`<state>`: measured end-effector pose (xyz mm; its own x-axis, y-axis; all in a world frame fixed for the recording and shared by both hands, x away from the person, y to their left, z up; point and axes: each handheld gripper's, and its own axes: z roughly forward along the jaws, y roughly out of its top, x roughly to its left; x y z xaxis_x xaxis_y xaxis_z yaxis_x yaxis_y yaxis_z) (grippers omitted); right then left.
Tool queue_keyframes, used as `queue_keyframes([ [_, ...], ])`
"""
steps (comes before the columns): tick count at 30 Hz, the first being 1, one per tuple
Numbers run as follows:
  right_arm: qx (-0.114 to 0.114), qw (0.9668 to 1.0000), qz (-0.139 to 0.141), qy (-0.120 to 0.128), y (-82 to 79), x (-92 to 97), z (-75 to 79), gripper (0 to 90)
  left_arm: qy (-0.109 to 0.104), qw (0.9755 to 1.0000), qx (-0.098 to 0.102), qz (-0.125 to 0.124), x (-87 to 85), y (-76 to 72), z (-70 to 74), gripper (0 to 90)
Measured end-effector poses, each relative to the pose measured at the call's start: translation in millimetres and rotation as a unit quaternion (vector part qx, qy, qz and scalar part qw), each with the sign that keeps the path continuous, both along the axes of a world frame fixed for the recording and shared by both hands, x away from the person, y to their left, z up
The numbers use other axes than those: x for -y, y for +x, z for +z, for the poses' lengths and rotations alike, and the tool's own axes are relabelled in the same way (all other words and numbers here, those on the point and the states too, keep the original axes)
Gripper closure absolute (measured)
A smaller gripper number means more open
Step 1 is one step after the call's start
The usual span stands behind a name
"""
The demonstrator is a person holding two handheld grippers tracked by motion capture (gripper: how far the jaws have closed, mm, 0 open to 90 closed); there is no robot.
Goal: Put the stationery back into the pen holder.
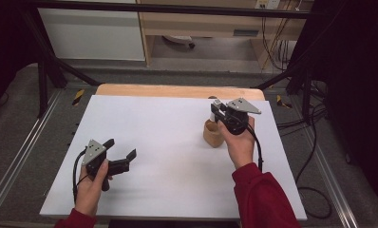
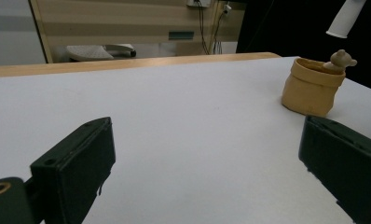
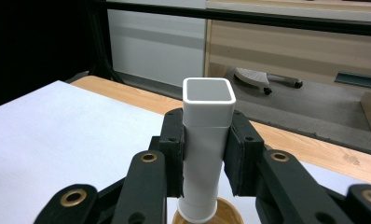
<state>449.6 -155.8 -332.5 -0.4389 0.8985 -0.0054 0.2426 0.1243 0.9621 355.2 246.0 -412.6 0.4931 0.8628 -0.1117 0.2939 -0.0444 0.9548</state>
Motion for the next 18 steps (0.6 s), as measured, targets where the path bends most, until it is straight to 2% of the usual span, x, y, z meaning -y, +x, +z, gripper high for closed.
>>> queue_keyframes([
  [18, -0.012, 0.9997, 0.009, -0.021, 5.4, -8.8, -9.0, 70.9, 0.009, 0.9999, -0.003, -0.008, 4.5, 0.1, -1.2, 4.1],
])
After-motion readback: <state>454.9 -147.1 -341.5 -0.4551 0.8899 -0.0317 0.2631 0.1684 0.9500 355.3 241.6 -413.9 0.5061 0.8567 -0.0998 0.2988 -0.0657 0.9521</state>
